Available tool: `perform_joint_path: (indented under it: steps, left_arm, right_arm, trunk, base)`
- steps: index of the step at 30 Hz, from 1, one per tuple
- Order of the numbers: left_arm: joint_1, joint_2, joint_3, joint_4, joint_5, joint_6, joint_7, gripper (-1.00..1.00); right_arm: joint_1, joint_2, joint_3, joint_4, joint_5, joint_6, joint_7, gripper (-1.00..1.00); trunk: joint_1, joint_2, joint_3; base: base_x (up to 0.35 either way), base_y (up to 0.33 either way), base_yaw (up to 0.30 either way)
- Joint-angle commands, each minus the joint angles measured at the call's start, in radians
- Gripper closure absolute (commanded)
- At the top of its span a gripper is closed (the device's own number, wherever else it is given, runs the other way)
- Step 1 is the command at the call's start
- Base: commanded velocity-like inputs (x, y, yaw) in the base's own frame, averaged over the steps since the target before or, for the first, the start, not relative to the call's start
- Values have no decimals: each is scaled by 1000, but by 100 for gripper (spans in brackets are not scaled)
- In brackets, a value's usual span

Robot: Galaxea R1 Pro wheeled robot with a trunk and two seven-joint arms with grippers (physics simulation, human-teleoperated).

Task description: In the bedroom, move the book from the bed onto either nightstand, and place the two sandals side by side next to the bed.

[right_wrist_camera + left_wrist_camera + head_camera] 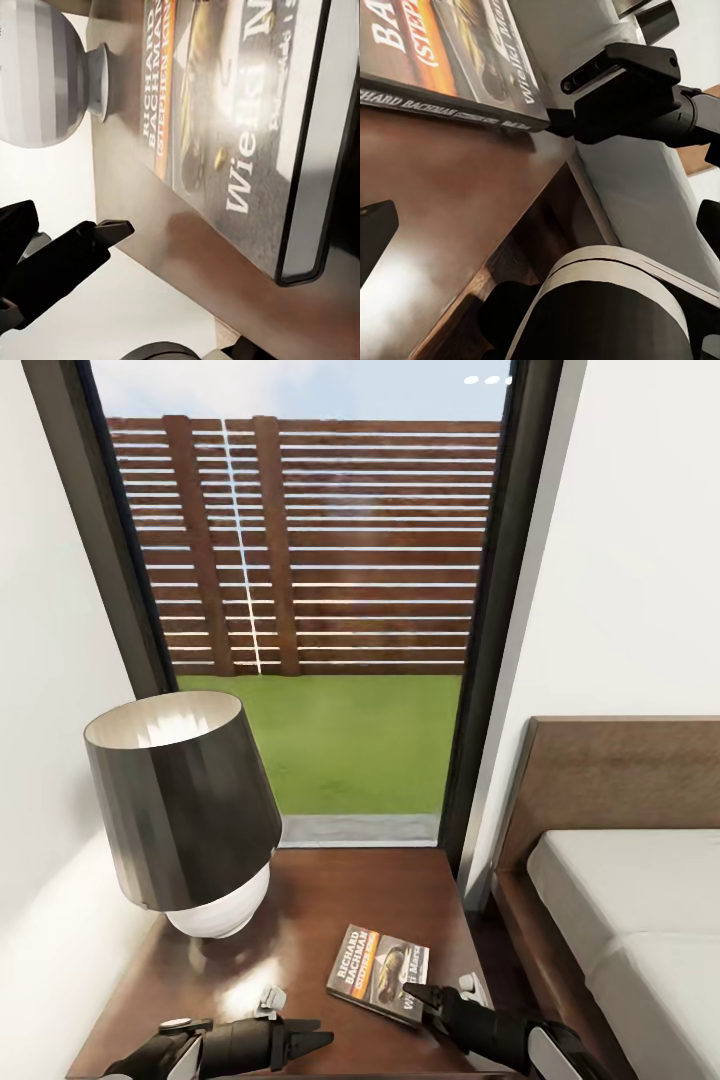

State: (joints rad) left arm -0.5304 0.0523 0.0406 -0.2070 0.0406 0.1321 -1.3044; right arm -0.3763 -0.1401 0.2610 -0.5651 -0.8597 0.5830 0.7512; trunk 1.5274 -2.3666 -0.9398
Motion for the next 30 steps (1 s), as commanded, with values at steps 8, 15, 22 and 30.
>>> perform_joint_path:
  steps: [8,15,22,30]
  left_arm:
    - [0,0,4,0,-1,11,-6,-100]
    - [0,0,4,0,-1,9,-6,-100]
    - [0,0,4,0,-1,9,-6,-100]
    - [0,0,4,0,-1,9,-5,-100]
  right_arm:
    - [-1,-1,4,-1,-9,4,0,-100]
    - [-1,-1,4,0,-9,4,0,-100]
    - [-1,-1,4,1,-9,4,-1,-100]
    - [-1,-1,4,1,-9,4,-1,-100]
  trunk:
    - [0,0,-1]
    - [0,0,-1]
    - [0,0,-1]
    - [0,0,-1]
  base:
    - [-30,0,0]
    - [-166,0,0]
    - [-12,0,0]
    - [-152,0,0]
